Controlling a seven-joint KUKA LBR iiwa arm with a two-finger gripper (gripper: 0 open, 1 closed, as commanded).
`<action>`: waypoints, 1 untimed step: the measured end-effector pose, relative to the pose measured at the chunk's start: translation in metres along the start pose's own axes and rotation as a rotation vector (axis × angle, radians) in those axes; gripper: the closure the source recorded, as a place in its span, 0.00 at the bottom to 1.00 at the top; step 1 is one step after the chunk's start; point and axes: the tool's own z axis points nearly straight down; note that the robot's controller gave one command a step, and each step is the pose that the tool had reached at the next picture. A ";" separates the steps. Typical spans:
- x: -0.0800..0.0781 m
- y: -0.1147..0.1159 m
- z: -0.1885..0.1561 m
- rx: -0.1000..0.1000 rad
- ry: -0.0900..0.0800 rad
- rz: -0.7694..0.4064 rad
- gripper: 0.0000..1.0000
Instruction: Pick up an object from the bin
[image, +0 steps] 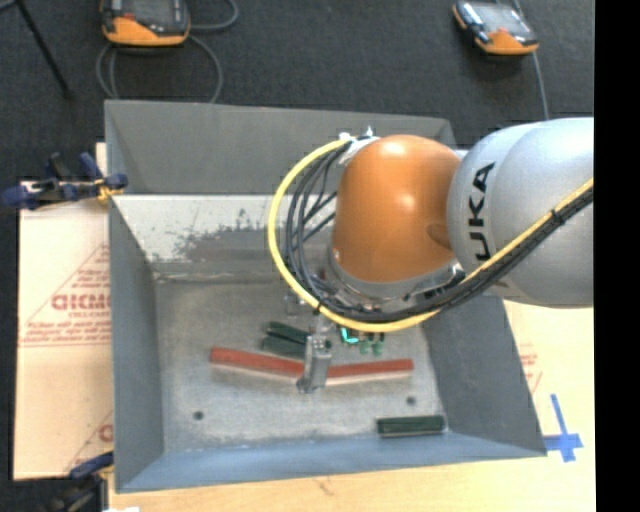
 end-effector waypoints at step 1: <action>-0.041 -0.025 0.163 -0.002 -0.008 0.204 0.00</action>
Offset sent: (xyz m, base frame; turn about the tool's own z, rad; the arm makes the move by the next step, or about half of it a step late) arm 0.0394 -0.0248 -0.1613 0.2067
